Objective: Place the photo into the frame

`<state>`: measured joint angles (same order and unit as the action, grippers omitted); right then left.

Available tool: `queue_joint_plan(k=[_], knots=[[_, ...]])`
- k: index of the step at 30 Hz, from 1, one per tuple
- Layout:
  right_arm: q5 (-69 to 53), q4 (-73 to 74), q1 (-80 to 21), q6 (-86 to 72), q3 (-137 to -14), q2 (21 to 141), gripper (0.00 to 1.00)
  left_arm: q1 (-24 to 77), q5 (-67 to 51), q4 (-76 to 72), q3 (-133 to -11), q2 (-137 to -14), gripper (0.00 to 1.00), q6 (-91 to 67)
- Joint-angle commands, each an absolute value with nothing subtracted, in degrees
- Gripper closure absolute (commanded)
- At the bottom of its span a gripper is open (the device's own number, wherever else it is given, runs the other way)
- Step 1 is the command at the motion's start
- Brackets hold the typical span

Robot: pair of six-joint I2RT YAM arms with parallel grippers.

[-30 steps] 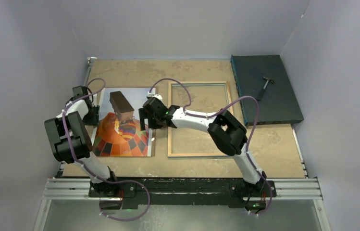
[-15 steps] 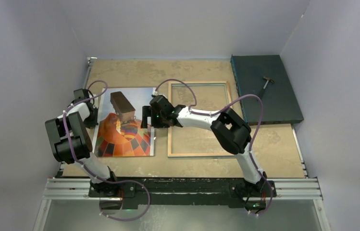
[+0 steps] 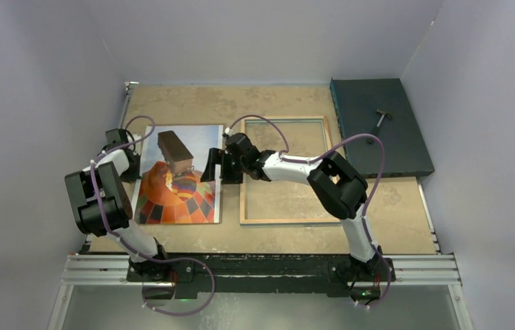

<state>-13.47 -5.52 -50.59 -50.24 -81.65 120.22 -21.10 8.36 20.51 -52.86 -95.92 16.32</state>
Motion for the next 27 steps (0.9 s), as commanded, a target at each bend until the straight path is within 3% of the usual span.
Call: queue_joint_plan(k=[1, 9, 27], knots=[[-15.31, -5.90, -50.44, -51.47, -82.90, 118.85, 0.11, -21.45, 4.93, 22.06, -49.77, -98.55, 1.00, 16.64], [-1.53, 2.76, -51.02, -48.88, -84.58, 117.25, 0.10, -21.52, 5.63, 22.07, -49.74, -97.44, 1.00, 17.16], [-6.95, -3.45, -51.88, -51.94, -85.19, 121.46, 0.14, -21.45, 2.84, 21.30, -48.60, -98.49, 1.00, 16.74]])
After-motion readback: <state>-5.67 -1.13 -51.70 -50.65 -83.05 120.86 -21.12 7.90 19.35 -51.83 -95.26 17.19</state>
